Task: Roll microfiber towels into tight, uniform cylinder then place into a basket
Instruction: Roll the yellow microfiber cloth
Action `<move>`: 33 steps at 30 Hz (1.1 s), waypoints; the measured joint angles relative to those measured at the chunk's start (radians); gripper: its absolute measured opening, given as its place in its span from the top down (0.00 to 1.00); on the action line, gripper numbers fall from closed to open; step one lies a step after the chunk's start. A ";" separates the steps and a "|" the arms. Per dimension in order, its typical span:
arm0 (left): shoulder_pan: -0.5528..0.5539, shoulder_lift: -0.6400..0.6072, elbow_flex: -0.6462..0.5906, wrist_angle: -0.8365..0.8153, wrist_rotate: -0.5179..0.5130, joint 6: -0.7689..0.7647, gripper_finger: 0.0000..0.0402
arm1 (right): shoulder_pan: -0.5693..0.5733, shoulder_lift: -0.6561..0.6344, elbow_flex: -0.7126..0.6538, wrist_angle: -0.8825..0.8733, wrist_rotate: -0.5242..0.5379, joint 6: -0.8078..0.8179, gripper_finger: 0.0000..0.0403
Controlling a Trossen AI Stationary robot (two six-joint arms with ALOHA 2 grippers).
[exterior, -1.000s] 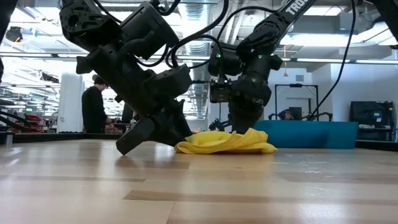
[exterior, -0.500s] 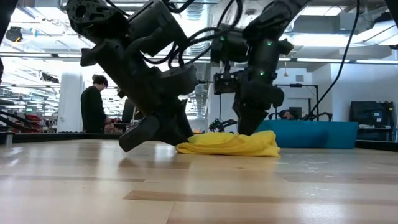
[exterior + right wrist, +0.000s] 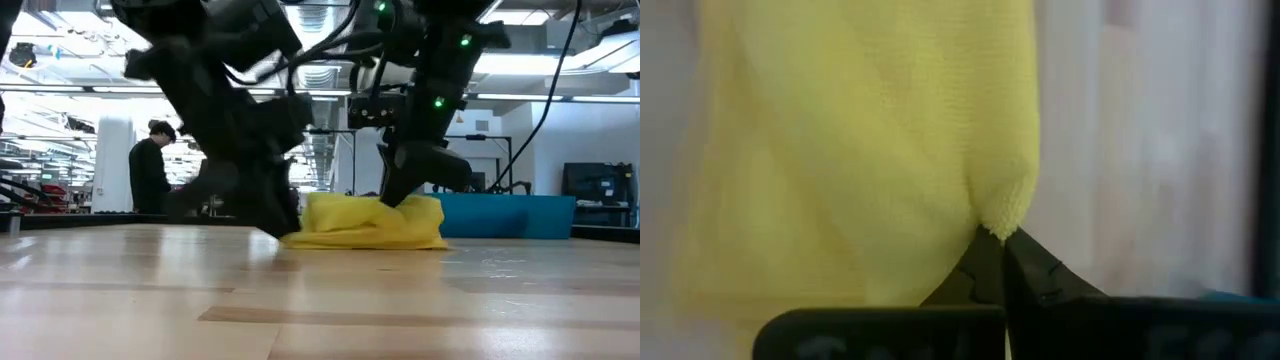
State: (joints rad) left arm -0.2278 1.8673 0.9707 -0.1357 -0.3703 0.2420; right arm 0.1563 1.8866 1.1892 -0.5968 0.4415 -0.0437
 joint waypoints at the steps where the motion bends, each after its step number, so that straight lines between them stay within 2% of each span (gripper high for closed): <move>1: -0.010 -0.010 0.000 -0.007 0.015 -0.001 0.77 | 0.013 0.000 0.000 -0.004 0.039 0.000 0.99; 8: -0.061 -0.038 -0.005 -0.068 0.024 -0.024 0.77 | 0.062 0.000 0.000 -0.008 0.235 -0.008 0.99; 11: -0.089 -0.038 -0.035 0.063 0.082 -0.005 0.77 | 0.070 0.000 0.000 -0.006 0.290 -0.009 0.99; 14: -0.103 -0.038 -0.080 0.250 0.087 0.053 0.77 | 0.076 0.000 0.000 -0.005 0.326 -0.010 0.99; 17: -0.094 -0.028 -0.111 0.390 0.081 0.079 0.77 | 0.077 0.000 0.000 -0.001 0.346 -0.016 0.99; 25: -0.001 0.048 -0.121 0.607 0.050 0.120 0.77 | 0.077 0.000 0.000 0.001 0.338 -0.017 0.99; 30: 0.027 0.048 -0.121 0.670 0.041 0.151 0.77 | 0.077 0.000 0.000 0.005 0.317 -0.017 0.99; 33: 0.034 0.048 -0.121 0.702 -0.011 0.194 0.77 | 0.070 0.000 0.000 0.006 0.314 -0.017 0.99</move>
State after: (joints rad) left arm -0.1941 1.9156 0.8498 0.5659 -0.3811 0.4358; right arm 0.2264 1.8866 1.1889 -0.5903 0.7559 -0.0605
